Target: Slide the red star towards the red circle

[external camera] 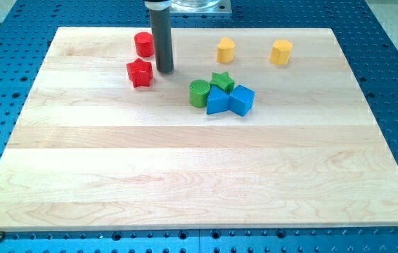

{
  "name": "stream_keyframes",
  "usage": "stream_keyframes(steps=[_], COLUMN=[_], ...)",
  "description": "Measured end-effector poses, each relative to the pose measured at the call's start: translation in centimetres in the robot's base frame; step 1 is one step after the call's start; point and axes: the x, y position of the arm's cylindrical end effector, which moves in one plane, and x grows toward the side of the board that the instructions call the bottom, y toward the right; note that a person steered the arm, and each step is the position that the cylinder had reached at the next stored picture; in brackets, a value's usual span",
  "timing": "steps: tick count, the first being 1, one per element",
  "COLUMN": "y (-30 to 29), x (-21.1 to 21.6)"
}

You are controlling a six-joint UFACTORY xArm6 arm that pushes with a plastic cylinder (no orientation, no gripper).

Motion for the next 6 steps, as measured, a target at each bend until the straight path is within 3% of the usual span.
stream_keyframes(steps=[1,2,4,5,6], y=[1.2,-2.2,-2.9,1.1,8.8], x=[5.3,8.4,2.0,0.4,0.4])
